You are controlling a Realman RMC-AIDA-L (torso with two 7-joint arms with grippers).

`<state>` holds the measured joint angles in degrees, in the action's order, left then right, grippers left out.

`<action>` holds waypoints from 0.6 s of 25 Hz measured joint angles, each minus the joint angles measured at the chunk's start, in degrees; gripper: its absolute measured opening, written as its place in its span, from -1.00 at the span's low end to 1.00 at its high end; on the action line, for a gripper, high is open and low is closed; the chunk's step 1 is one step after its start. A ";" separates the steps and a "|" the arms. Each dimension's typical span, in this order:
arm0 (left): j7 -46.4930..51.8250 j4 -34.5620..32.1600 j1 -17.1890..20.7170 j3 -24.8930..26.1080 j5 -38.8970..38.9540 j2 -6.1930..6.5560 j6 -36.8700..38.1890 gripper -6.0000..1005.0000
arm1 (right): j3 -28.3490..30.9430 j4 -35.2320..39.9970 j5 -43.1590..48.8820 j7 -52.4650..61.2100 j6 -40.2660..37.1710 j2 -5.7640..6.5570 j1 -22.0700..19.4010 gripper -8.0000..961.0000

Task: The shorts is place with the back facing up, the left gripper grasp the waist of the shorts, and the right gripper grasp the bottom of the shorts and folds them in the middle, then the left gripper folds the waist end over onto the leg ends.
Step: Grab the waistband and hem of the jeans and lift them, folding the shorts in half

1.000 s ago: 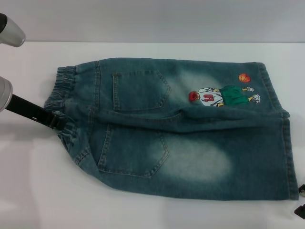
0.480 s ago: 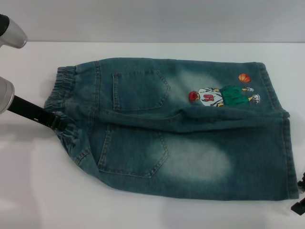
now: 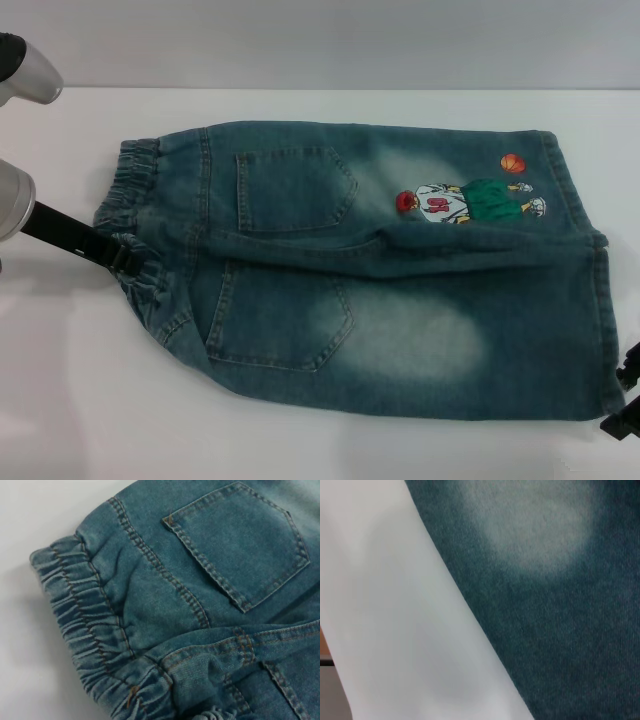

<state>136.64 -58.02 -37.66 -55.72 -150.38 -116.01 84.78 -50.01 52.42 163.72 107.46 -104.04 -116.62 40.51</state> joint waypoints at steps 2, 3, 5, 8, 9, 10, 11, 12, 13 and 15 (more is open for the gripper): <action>0.00 0.00 0.00 0.00 0.00 0.00 0.00 -0.87 | 0.00 0.02 -0.05 -0.01 0.00 -0.08 0.04 0.37; 0.00 0.00 0.00 0.00 0.00 0.00 0.00 -0.87 | 0.00 0.02 -0.06 -0.02 0.00 -0.14 0.07 0.37; -0.14 -0.01 0.00 0.00 0.00 -0.01 -0.15 -0.87 | 0.00 0.03 -0.08 -0.21 0.00 -0.33 0.13 0.37; -0.16 0.02 0.00 0.00 0.00 -0.01 -0.18 -0.87 | 0.05 0.57 -0.13 -0.70 -0.08 -0.81 0.24 0.37; -0.21 0.26 -0.02 0.01 0.00 -0.01 -0.29 -0.87 | 0.05 0.91 -0.19 -0.77 -0.18 -0.95 0.26 0.37; -0.23 0.36 -0.07 0.00 0.00 -0.01 -0.36 -0.87 | 0.05 1.28 -0.30 -0.80 -0.28 -1.08 0.26 0.37; -0.24 0.46 -0.17 0.00 0.00 -0.01 -0.42 -0.87 | 0.02 1.62 -0.40 -0.88 -0.39 -1.19 0.28 0.37; -0.24 0.46 -0.17 0.00 0.00 -0.01 -0.42 -0.87 | 0.01 1.80 -0.50 -1.00 -0.44 -1.26 0.32 0.37; -0.25 0.47 -0.20 0.00 0.00 -0.01 -0.44 -0.87 | 0.01 1.87 -0.56 -1.12 -0.46 -1.31 0.38 0.37; -0.31 0.47 -0.22 0.00 0.00 -0.01 -0.44 -0.87 | 0.00 1.88 -0.66 -1.26 -0.46 -1.32 0.45 0.37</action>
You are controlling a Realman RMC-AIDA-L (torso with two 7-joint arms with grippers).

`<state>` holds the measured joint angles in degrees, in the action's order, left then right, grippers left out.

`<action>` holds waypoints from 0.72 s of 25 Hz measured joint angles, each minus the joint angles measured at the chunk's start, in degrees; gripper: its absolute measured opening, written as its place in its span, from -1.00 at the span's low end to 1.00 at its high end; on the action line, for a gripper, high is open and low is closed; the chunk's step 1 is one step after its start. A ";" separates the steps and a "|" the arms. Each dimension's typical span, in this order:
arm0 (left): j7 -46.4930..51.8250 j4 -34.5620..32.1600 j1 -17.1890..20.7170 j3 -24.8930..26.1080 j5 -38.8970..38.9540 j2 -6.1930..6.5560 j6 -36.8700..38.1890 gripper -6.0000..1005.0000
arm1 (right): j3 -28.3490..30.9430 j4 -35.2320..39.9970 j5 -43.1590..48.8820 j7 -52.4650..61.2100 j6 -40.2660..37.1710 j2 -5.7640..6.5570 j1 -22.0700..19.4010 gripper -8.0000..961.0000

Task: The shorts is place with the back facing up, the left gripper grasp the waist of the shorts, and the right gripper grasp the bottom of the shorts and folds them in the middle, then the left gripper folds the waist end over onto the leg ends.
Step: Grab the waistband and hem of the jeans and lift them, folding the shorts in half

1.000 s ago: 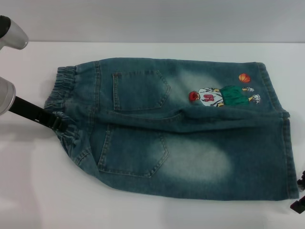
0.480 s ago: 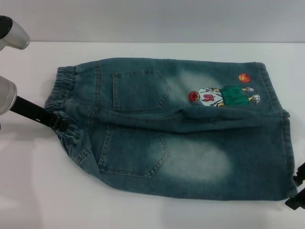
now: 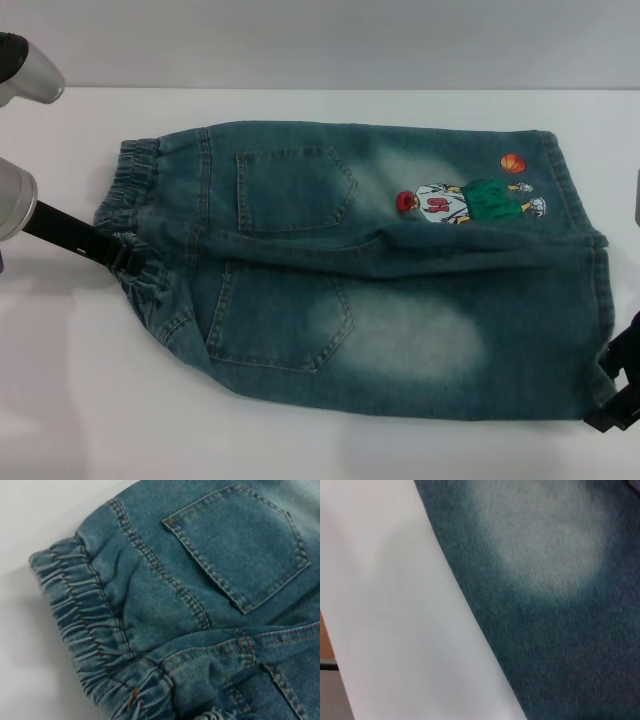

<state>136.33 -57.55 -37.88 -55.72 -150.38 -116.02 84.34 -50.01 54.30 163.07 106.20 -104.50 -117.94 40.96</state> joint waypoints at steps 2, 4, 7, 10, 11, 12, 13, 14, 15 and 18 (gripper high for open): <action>-0.01 0.00 0.00 0.00 0.00 0.00 0.00 -0.87 | 0.00 0.01 -0.22 -0.06 0.03 -0.04 0.04 0.37; 0.01 0.00 0.00 0.00 0.00 0.00 0.01 -0.87 | 0.00 0.02 -0.40 -0.13 0.05 -0.09 0.08 0.37; 0.11 0.00 -0.06 0.00 0.00 0.06 0.02 -0.87 | 0.00 0.02 -0.47 -0.17 0.03 -0.10 0.07 0.37; 0.13 -0.01 -0.14 0.00 0.00 0.07 0.03 -0.87 | -0.04 0.02 -0.48 -0.26 0.03 -0.10 -0.06 0.34; 0.12 -0.02 -0.22 0.00 0.00 0.08 0.03 -0.87 | -0.06 0.02 -0.48 -0.34 0.03 -0.10 -0.08 0.31; 0.12 -0.02 -0.27 0.00 0.00 0.09 0.04 -0.87 | -0.07 0.02 -0.48 -0.44 0.05 -0.10 -0.11 0.28; 0.10 -0.02 -0.30 0.00 0.00 0.09 0.03 -0.87 | -0.08 0.02 -0.47 -0.53 0.11 -0.10 -0.13 0.25; 0.10 -0.02 -0.30 0.00 0.00 0.09 0.03 -0.87 | -0.09 0.02 -0.43 -0.62 0.22 -0.06 -0.14 0.22; 0.10 -0.02 -0.34 0.00 0.00 0.09 0.03 -0.87 | -0.09 0.02 -0.43 -0.62 0.22 -0.06 -0.14 0.17; 0.08 -0.02 -0.46 0.00 0.00 0.09 0.04 -0.87 | -0.09 0.02 -0.33 -0.65 0.23 0.02 -0.22 0.04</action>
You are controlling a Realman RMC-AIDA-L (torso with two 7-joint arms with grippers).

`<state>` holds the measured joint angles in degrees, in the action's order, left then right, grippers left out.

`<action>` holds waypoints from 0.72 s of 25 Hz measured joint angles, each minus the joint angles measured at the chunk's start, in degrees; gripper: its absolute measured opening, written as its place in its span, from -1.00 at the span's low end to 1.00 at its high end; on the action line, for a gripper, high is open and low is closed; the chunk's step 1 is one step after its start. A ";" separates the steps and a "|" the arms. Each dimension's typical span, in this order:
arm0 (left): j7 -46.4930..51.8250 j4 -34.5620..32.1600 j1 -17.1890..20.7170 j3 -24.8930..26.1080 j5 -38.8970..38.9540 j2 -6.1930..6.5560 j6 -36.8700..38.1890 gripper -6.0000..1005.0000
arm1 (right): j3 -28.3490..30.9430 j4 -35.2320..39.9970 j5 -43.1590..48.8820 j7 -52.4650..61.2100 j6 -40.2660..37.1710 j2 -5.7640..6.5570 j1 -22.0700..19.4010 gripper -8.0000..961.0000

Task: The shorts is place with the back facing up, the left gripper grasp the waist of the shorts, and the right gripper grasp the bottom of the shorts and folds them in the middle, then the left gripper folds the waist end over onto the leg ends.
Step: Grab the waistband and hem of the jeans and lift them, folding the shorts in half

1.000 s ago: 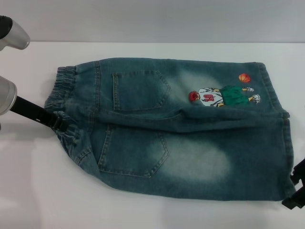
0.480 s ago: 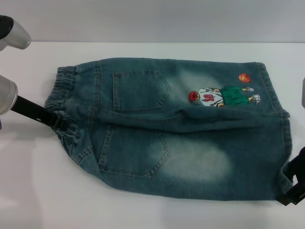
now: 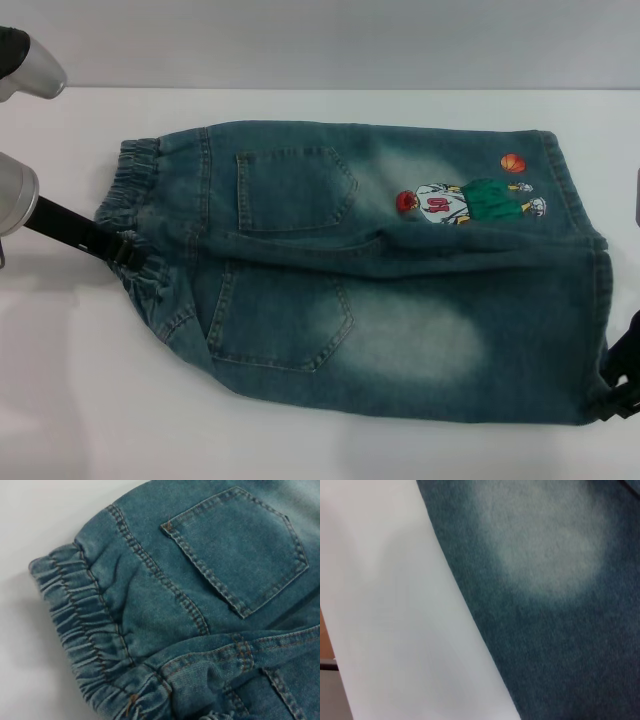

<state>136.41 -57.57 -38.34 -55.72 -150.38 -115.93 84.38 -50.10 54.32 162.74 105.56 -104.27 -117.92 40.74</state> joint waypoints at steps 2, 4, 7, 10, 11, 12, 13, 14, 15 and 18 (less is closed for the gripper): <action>0.00 0.00 -0.01 0.00 0.00 0.00 0.00 -0.87 | -0.03 0.00 0.10 -0.08 0.03 0.01 -0.13 -0.05; 0.00 0.00 -0.01 0.00 0.00 0.00 0.03 -0.87 | -0.17 -0.02 0.14 -0.20 0.04 0.03 -0.22 -0.13; 0.00 0.00 -0.01 0.00 0.00 0.00 0.12 -0.87 | -0.53 -0.06 0.15 -0.24 -0.01 0.09 -0.26 -0.26; 0.00 0.00 -0.01 0.00 0.00 0.00 0.16 -0.87 | -0.96 -0.12 0.17 -0.25 -0.06 0.14 -0.44 -0.68; -0.01 0.00 0.00 0.00 0.00 0.00 0.15 -0.87 | -1.06 -0.13 0.17 -0.26 -0.04 0.14 -0.51 -0.74; -0.01 0.00 0.00 0.00 0.00 0.00 0.14 -0.87 | -1.16 -0.13 0.18 -0.26 0.00 0.14 -0.58 -0.80; -0.03 0.00 0.01 0.00 0.00 0.00 0.13 -0.87 | -1.20 -0.12 0.19 -0.26 0.02 0.14 -0.62 -0.86; -0.05 0.00 0.01 0.00 0.00 -0.01 0.11 -0.87 | -1.22 -0.11 0.19 -0.26 0.04 0.13 -0.63 -0.93; -0.07 0.00 0.03 0.00 0.00 -0.04 0.07 -0.87 | -1.10 0.02 0.13 -0.29 0.08 0.12 -0.67 -0.99; -0.07 -0.03 0.09 0.08 0.00 -0.08 0.02 -0.87 | -0.76 0.60 -0.10 -0.37 0.20 0.11 -0.86 -0.99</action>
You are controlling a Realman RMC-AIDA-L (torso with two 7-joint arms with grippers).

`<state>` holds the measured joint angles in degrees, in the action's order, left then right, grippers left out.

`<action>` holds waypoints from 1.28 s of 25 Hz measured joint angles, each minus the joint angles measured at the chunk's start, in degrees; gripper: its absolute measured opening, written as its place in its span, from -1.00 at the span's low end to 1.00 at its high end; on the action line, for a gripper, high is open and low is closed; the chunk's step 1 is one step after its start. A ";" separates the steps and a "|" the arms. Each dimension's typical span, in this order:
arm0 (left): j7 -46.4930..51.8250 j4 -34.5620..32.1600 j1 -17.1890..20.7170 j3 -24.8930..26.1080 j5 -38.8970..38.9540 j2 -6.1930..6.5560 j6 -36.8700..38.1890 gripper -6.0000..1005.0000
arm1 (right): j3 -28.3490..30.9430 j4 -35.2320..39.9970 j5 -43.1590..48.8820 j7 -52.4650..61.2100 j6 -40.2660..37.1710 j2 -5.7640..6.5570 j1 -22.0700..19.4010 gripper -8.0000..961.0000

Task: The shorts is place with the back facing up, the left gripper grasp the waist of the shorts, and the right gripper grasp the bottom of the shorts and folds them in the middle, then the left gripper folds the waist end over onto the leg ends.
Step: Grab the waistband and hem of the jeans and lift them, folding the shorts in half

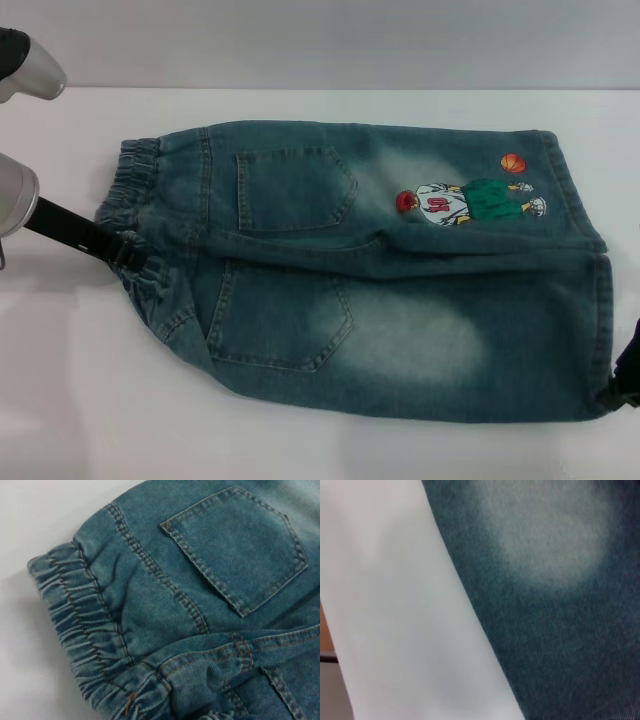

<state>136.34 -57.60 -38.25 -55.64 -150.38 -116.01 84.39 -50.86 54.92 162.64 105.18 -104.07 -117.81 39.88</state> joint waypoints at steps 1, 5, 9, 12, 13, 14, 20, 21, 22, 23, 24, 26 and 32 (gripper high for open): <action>0.01 -0.07 0.01 0.12 0.00 -0.02 -0.05 -0.87 | 0.13 0.59 -0.19 -0.04 0.14 -0.02 -0.22 -0.99; 0.05 -0.46 0.08 0.36 0.00 -0.06 -0.80 -0.87 | 0.32 3.76 -2.54 -0.07 0.87 -0.09 -1.71 -0.99; 0.22 -0.61 0.11 0.39 0.00 0.03 -0.91 -0.87 | 0.54 7.38 -6.87 -0.07 0.88 0.14 -3.38 -0.99; 0.29 -1.35 0.11 0.44 0.00 0.05 -1.50 -0.87 | 0.79 9.88 -9.52 -0.08 1.12 0.27 -4.62 -0.99; 0.30 -1.63 0.11 0.44 0.00 0.05 -1.77 -0.87 | 0.87 10.63 -10.20 -0.10 1.34 0.31 -5.01 -0.99; 0.31 -1.84 0.11 0.45 0.00 0.06 -1.98 -0.87 | 1.08 11.47 -11.03 -0.16 1.56 0.33 -5.40 -0.99; 0.57 -4.02 0.00 1.00 0.00 0.31 -2.71 -0.87 | 4.56 15.41 -14.96 -0.92 2.76 0.32 -6.96 -0.99; 0.57 -4.57 0.04 1.36 0.00 0.27 -2.92 -0.87 | 5.20 15.71 -15.71 -1.25 3.11 0.31 -7.22 -0.99; 0.58 -4.96 0.10 1.66 0.00 0.18 -3.23 -0.87 | 5.63 15.94 -16.55 -1.55 3.44 0.32 -7.47 -0.99; 0.58 -5.28 0.17 1.89 0.00 0.13 -3.57 -0.87 | 6.45 16.25 -18.38 -2.10 4.07 0.49 -8.13 -0.99; 0.60 -5.54 0.32 2.03 0.00 0.16 -4.16 -0.87 | 6.73 16.35 -19.22 -2.23 4.47 0.63 -8.44 -0.99; 0.68 -5.59 0.36 2.03 0.00 0.23 -4.54 -0.87 | 6.97 16.42 -20.00 -2.30 4.92 0.75 -8.70 -0.99; 1.29 -5.85 0.32 2.65 0.00 0.56 -6.30 -0.87 | 10.95 17.22 -26.14 -5.68 6.92 0.95 -10.27 -0.99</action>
<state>137.63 -63.45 -37.94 -52.99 -150.38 -115.45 78.09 -39.92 72.13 136.50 99.51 -97.15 -116.86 29.61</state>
